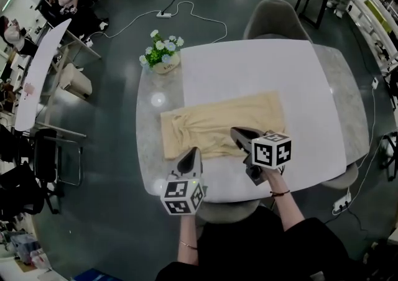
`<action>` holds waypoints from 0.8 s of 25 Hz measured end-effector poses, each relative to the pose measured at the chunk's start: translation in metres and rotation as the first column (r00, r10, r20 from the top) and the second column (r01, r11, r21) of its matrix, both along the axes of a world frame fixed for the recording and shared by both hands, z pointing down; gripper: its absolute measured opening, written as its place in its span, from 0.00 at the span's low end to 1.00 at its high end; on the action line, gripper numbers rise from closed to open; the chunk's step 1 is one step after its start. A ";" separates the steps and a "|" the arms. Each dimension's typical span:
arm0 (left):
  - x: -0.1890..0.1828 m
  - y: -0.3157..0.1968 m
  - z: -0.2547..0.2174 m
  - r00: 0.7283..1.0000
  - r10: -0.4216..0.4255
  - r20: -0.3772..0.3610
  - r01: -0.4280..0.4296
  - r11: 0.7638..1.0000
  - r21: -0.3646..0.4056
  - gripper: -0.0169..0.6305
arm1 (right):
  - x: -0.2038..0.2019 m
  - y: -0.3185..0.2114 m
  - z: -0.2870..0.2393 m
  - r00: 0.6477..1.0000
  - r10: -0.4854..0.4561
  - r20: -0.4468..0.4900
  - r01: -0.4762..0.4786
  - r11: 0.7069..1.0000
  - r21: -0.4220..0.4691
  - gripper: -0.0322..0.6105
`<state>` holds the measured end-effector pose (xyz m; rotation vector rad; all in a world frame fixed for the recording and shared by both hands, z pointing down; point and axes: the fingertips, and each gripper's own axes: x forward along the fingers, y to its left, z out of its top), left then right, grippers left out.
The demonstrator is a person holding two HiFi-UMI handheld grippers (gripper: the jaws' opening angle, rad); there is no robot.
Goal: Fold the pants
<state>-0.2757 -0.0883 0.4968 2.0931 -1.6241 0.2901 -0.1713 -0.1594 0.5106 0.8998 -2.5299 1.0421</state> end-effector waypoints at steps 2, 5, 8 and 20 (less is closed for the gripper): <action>0.009 -0.004 -0.002 1.000 0.008 0.001 -0.008 1.000 0.002 0.04 | 0.019 0.001 0.001 1.000 0.027 0.007 -0.027 1.000 -0.009 0.07; 0.022 -0.009 -0.002 1.000 0.024 0.002 -0.024 1.000 0.003 0.04 | 0.048 0.000 0.004 0.998 0.069 0.006 -0.069 0.997 -0.022 0.07; 0.036 -0.017 -0.001 0.999 0.043 0.002 -0.043 0.999 0.000 0.04 | 0.076 -0.004 0.009 0.994 0.110 -0.012 -0.110 0.993 -0.029 0.07; 0.085 -0.032 0.018 0.993 0.121 0.002 -0.121 0.992 -0.046 0.04 | 0.163 -0.035 0.031 0.958 0.265 -0.111 -0.269 0.963 -0.017 0.08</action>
